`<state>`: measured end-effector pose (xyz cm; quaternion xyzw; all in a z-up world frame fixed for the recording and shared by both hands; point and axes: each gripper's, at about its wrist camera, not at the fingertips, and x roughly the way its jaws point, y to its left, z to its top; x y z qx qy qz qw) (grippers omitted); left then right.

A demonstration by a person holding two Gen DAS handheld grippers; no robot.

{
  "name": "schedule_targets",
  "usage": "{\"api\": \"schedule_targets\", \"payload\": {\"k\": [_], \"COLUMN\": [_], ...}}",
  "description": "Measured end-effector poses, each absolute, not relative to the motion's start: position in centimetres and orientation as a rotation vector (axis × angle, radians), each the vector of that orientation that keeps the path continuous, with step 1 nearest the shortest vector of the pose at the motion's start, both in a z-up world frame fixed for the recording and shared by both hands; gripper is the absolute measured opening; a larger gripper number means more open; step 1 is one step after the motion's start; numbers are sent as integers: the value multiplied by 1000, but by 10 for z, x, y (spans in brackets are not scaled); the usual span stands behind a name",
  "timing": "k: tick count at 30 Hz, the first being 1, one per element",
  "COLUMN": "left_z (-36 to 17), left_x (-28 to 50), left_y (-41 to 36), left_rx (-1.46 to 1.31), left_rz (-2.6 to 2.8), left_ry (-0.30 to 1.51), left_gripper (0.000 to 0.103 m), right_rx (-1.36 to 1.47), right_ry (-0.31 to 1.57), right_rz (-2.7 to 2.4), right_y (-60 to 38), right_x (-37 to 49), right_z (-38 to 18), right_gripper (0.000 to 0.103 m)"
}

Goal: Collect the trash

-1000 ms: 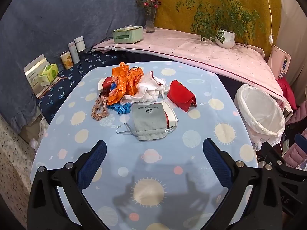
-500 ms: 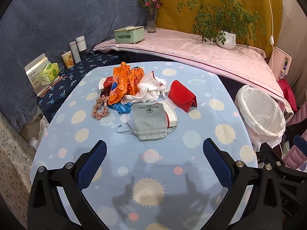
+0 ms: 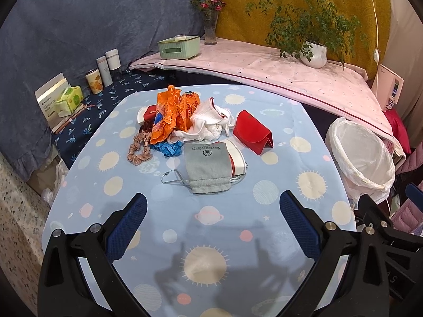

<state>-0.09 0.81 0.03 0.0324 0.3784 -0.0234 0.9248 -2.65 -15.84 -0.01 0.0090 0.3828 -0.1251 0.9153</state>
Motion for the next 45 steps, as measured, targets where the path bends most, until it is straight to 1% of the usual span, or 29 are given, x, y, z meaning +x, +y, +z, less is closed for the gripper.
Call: {"api": "schedule_targets", "payload": {"k": [45], "left_z": [1], "left_x": [6], "left_y": [12], "left_rx": [77], "left_rz": [-40], "left_ry": [776], "left_gripper": [96], "right_rx": [29], "right_ry": [765], "right_rz": [-278], "right_y": [-163], "right_x": [-23], "right_z": [1], "right_gripper": [96]}}
